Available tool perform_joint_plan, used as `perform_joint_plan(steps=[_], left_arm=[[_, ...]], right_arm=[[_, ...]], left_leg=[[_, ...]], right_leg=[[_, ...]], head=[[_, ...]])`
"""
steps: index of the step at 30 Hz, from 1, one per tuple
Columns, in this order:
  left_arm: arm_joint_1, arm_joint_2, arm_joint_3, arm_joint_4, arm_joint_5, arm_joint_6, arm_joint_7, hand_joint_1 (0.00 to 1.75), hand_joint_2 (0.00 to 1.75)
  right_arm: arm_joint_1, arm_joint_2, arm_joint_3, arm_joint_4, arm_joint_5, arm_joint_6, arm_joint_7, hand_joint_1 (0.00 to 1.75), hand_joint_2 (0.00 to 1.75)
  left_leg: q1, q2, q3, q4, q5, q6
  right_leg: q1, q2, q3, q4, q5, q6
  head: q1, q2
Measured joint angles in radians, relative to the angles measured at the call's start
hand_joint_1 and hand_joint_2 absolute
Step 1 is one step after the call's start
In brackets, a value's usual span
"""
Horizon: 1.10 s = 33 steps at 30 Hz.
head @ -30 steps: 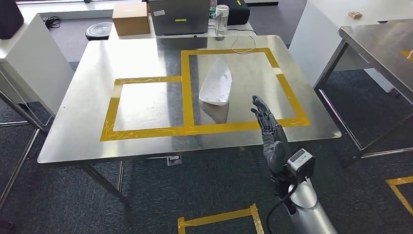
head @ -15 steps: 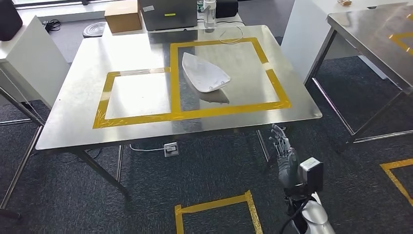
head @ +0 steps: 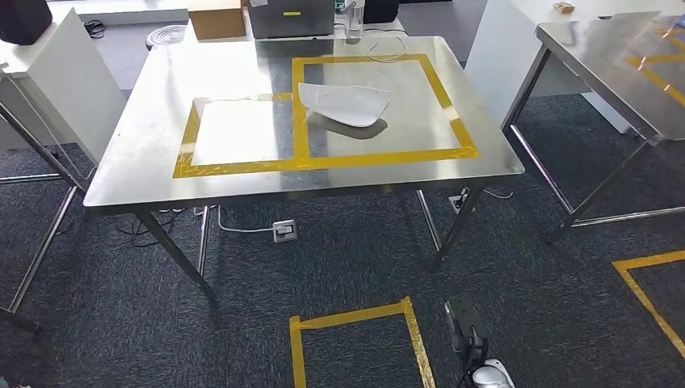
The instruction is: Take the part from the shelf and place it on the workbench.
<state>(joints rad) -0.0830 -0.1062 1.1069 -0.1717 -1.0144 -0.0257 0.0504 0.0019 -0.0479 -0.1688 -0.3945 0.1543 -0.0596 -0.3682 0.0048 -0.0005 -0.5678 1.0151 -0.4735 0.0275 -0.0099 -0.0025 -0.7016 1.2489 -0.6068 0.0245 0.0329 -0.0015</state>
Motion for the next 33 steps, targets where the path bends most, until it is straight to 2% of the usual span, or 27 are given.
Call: perform_joint_plan(steps=[1,2,3,4,5,7,8,10,11,12,14,15,16,17,18,19,20,21,22,23,25,26,27,30,31,32,33], left_arm=[[0.001,0.001,0.0,0.0,-0.006,-0.003,0.0,0.0,0.0],[0.0,0.001,0.0,0.0,-0.014,-0.008,0.0,0.0,0.0],[0.0,0.001,0.0,0.0,-0.023,-0.012,0.002,0.0,0.0],[-0.002,0.001,-0.001,0.001,-0.032,-0.016,0.005,0.0,0.0],[-0.005,0.001,-0.002,0.001,-0.04,-0.018,0.01,0.0,0.0],[-0.01,0.003,-0.003,0.0,-0.05,-0.018,0.019,0.0,0.0],[-0.011,0.004,-0.003,0.0,-0.053,-0.017,0.021,0.0,0.0],[-0.011,0.006,-0.004,0.0,-0.059,-0.015,0.025,0.0,0.0],[-0.011,0.008,-0.004,0.001,-0.062,-0.015,0.026,0.0,0.0],[-0.009,0.008,-0.005,0.001,-0.065,-0.016,0.028,0.0,0.0],[-0.008,0.01,-0.009,0.003,-0.072,-0.018,0.032,0.0,0.0],[-0.008,0.011,-0.012,0.003,-0.075,-0.019,0.033,0.0,0.0],[-0.008,0.013,-0.015,0.003,-0.078,-0.019,0.033,0.0,0.0],[-0.008,0.013,-0.018,0.004,-0.08,-0.019,0.031,0.0,0.0],[-0.009,0.014,-0.02,0.004,-0.081,-0.019,0.029,0.0,0.0],[-0.01,0.014,-0.022,0.004,-0.082,-0.019,0.025,0.0,0.0],[-0.013,0.014,-0.024,0.004,-0.082,-0.019,0.021,0.0,0.0],[-0.018,0.013,-0.026,0.004,-0.083,-0.019,0.016,0.0,0.0],[-0.022,0.012,-0.027,0.004,-0.083,-0.019,0.013,0.0,0.0],[-0.027,0.01,-0.028,0.004,-0.083,-0.018,0.012,0.0,0.0],[-0.031,0.006,-0.029,0.004,-0.083,-0.015,0.014,0.0,0.0],[-0.033,0.004,-0.029,0.005,-0.083,-0.012,0.017,0.0,0.0],[-0.034,0.002,-0.029,0.005,-0.083,-0.008,0.02,0.0,0.0],[-0.034,-0.001,-0.029,0.004,-0.082,0.001,0.024,0.0,0.0],[-0.033,-0.002,-0.029,0.005,-0.081,0.003,0.024,0.0,0.0],[-0.032,-0.003,-0.029,0.005,-0.081,0.004,0.025,0.0,0.0],[-0.03,-0.004,-0.029,0.005,-0.081,0.004,0.026,0.0,0.0]], right_arm=[[-0.001,0.006,0.0,0.036,0.001,0.017,0.086,0.0,0.0],[0.0,0.012,0.0,0.067,0.001,0.028,0.179,0.0,0.0],[0.0,0.019,0.0,0.092,0.002,0.035,0.274,0.0,0.0],[-0.001,0.025,0.001,0.112,0.0,0.036,0.364,0.0,0.0],[-0.002,0.031,0.001,0.128,-0.005,0.033,0.442,0.0,0.0],[-0.004,0.045,-0.001,0.15,-0.03,0.017,0.523,0.0,0.0],[-0.006,0.053,-0.003,0.159,-0.046,0.008,0.535,0.0,0.44],[-0.007,0.068,-0.011,0.174,-0.064,-0.003,0.535,0.0,1.31],[-0.008,0.076,-0.015,0.18,-0.065,-0.003,0.531,0.0,1.75],[-0.008,0.082,-0.017,0.184,-0.061,0.001,0.523,0.0,1.75],[-0.011,0.093,-0.018,0.189,-0.05,0.012,0.494,0.0,1.75],[-0.012,0.097,-0.018,0.191,-0.045,0.017,0.477,0.0,1.75],[-0.013,0.1,-0.018,0.193,-0.042,0.021,0.461,0.0,1.75],[-0.015,0.103,-0.018,0.195,-0.04,0.023,0.45,0.0,1.75],[-0.016,0.105,-0.018,0.197,-0.035,0.024,0.443,0.0,1.75],[-0.019,0.108,-0.018,0.199,-0.029,0.026,0.438,0.0,1.75],[-0.021,0.11,-0.018,0.2,-0.022,0.027,0.436,0.0,1.75],[-0.023,0.112,-0.018,0.201,-0.013,0.025,0.434,0.0,1.75],[-0.025,0.113,-0.017,0.202,-0.006,0.02,0.434,0.0,1.75],[-0.028,0.115,-0.017,0.202,-0.002,0.014,0.435,0.0,1.75],[-0.032,0.116,-0.017,0.205,0.0,-0.009,0.447,0.0,1.75],[-0.033,0.117,-0.017,0.207,-0.001,-0.02,0.457,0.0,1.75],[-0.032,0.118,-0.017,0.209,-0.001,-0.032,0.47,0.0,1.75],[-0.033,0.121,-0.016,0.213,0.008,-0.045,0.508,0.0,1.75],[-0.034,0.121,-0.016,0.213,0.011,-0.044,0.516,0.0,1.75],[-0.035,0.122,-0.016,0.213,0.012,-0.043,0.52,0.0,1.75],[-0.035,0.122,-0.016,0.213,0.012,-0.043,0.522,0.0,1.75]], left_leg=[[0.0,0.0,-0.017,0.002,0.014,-0.001],[0.0,0.0,-0.035,0.005,0.027,-0.003],[0.0,0.0,-0.053,0.008,0.039,-0.006],[0.0,0.0,-0.069,0.013,0.049,-0.01],[0.0,0.0,-0.083,0.017,0.059,-0.016],[-0.001,0.001,-0.096,0.022,0.077,-0.029],[-0.002,0.002,-0.097,0.02,0.086,-0.036],[0.001,0.004,-0.099,0.014,0.1,-0.05],[0.002,0.003,-0.106,0.022,0.086,-0.056],[0.004,0.003,-0.117,0.047,0.05,-0.061],[0.005,0.002,-0.145,0.152,-0.06,-0.069],[0.005,0.002,-0.155,0.215,-0.099,-0.072],[0.005,0.002,-0.156,0.267,-0.113,-0.073],[0.005,0.002,-0.144,0.293,-0.102,-0.072],[0.005,0.002,-0.115,0.286,-0.077,-0.07],[0.004,0.002,-0.069,0.244,-0.053,-0.066],[0.003,0.001,-0.01,0.173,-0.05,-0.061],[0.001,0.0,0.048,0.095,-0.06,-0.055],[-0.002,-0.001,0.088,0.034,-0.075,-0.05],[-0.005,-0.002,0.107,-0.002,-0.088,-0.045],[-0.007,0.0,0.1,-0.016,-0.076,-0.031],[-0.005,0.002,0.091,-0.018,-0.065,-0.022],[-0.003,0.005,0.079,-0.021,-0.052,-0.013],[-0.002,0.009,0.031,-0.019,-0.012,-0.002],[-0.002,0.01,0.013,-0.016,0.001,-0.003],[-0.002,0.011,-0.005,-0.012,0.013,-0.004],[-0.002,0.011,-0.024,-0.007,0.024,-0.006]], right_leg=[[0.0,0.0,0.002,0.045,-0.008,0.001],[0.0,0.0,0.018,0.062,0.008,0.0],[-0.001,0.0,0.051,0.042,0.038,0.0],[-0.001,0.0,0.101,-0.013,0.063,-0.001],[0.0,0.001,0.16,-0.091,0.067,-0.004],[0.005,0.003,0.24,-0.215,0.045,-0.014],[0.008,0.005,0.251,-0.242,0.035,-0.022],[0.009,0.003,0.237,-0.247,0.049,-0.039],[0.008,0.001,0.227,-0.248,0.061,-0.048],[0.007,-0.001,0.215,-0.25,0.075,-0.056],[0.007,-0.003,0.184,-0.249,0.101,-0.066],[0.008,-0.005,0.168,-0.247,0.113,-0.067],[0.01,-0.006,0.151,-0.245,0.125,-0.067],[0.011,-0.007,0.133,-0.242,0.137,-0.066],[0.013,-0.008,0.115,-0.239,0.149,-0.065],[0.014,-0.008,0.099,-0.235,0.16,-0.062],[0.015,-0.009,0.086,-0.232,0.171,-0.059],[0.015,-0.01,0.077,-0.228,0.18,-0.055],[0.016,-0.011,0.073,-0.226,0.189,-0.05],[0.015,-0.012,0.071,-0.227,0.198,-0.045],[0.013,-0.01,0.067,-0.231,0.216,-0.033],[0.011,-0.007,0.061,-0.225,0.208,-0.027],[0.011,-0.004,0.051,-0.206,0.181,-0.02],[0.005,0.0,0.008,-0.042,0.03,-0.005],[0.004,0.0,0.002,0.017,0.006,-0.002],[0.003,0.0,0.007,0.053,0.008,0.0],[0.001,0.0,0.026,0.058,0.031,0.002]], head=[[0.0,0.0],[0.0,0.0],[0.0,0.0],[0.0,0.0],[0.001,0.0],[0.002,0.0],[0.002,0.0],[0.002,0.0],[0.002,0.0],[0.001,0.0],[-0.001,0.0],[-0.001,0.0],[-0.001,0.0],[-0.001,0.0],[-0.001,0.0],[-0.001,0.0],[-0.001,0.0],[-0.001,0.0],[0.0,0.0],[-0.001,0.0],[-0.004,0.0],[-0.007,0.0],[-0.007,0.0],[-0.003,0.0],[-0.003,0.0],[-0.003,0.0],[-0.003,0.0]])
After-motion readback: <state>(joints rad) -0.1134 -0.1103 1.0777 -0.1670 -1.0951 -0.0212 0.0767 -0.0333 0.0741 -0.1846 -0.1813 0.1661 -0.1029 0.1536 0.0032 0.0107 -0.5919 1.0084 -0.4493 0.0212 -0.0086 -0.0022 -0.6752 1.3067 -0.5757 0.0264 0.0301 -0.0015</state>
